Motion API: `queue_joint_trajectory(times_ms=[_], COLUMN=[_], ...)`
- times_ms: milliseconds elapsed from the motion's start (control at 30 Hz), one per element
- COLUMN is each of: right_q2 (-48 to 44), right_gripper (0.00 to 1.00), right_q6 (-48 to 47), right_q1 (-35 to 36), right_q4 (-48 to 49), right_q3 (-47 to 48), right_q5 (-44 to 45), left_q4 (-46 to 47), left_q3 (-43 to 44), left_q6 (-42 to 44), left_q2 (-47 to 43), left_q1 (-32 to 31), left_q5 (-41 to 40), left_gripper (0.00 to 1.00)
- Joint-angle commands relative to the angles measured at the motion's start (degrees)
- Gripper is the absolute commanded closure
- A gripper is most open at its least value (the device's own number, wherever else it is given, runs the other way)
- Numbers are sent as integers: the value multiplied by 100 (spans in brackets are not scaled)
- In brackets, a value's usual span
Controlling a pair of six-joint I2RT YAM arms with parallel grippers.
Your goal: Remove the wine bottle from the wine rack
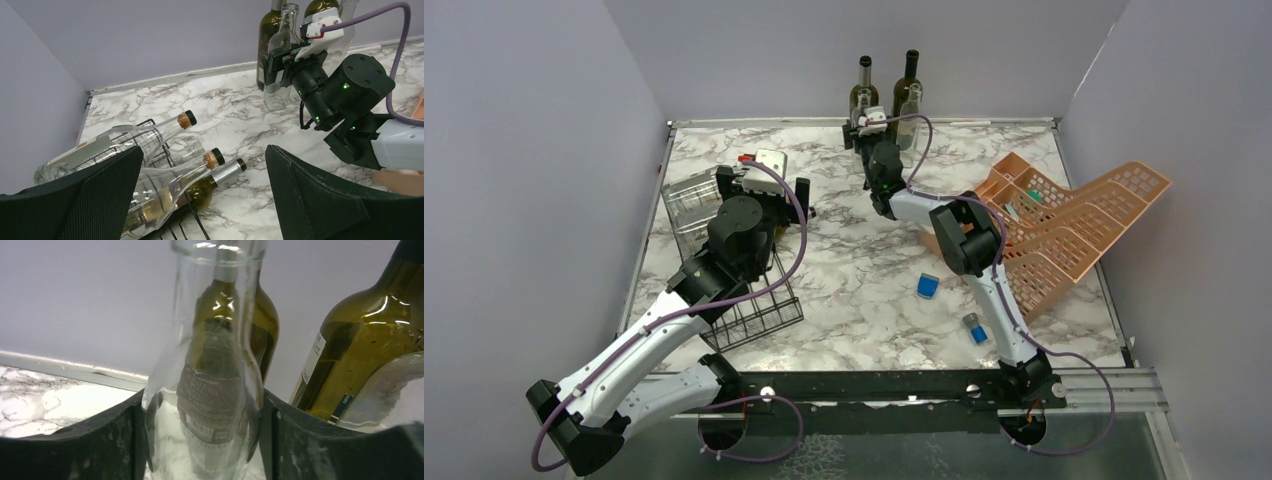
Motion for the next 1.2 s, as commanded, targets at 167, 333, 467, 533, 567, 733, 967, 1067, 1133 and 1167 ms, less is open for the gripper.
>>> queue_joint_trajectory(times_ms=[167, 333, 467, 533, 567, 733, 967, 1067, 1133, 1167], right_q2=[82, -268, -640, -865, -988, -1818, -3409, -3692, -3669, -3643], right_gripper=[3, 0, 0, 0, 0, 0, 1, 0, 0, 0], right_q6=[74, 217, 398, 451, 508, 854, 1887, 2597, 3232, 3585], right_q1=[-27, -25, -29, -24, -25, -24, -25, -24, -26, -24], right_q4=[110, -106, -552, -758, -867, -1273, -3349, -4194, -4521, -4568], right_q3=[250, -182, -530, -779, -918, -1872, -3053, -3156, -3102, -3114], right_q5=[284, 196, 277, 197, 194, 13, -1018, -2346, -3221, -3623], left_q4=[58, 4, -119, -277, -327, -400, -989, -1275, -1321, -1333], left_q3=[38, 40, 2, 43, 60, 32, 411, 514, 475, 477], left_q6=[-27, -145, 6, 8, -10, -264, -554, -874, -1097, -1207], left_q2=[-20, -63, -76, -84, -111, -250, 143, 235, 167, 121], left_q1=[27, 24, 20, 18, 17, 24, 27, 26, 23, 23], left_q5=[-85, 77, 243, 237, 263, 529, 1109, 1147, 1248, 1308], left_gripper=[1, 1, 1, 1, 1, 1, 1, 1, 1, 1])
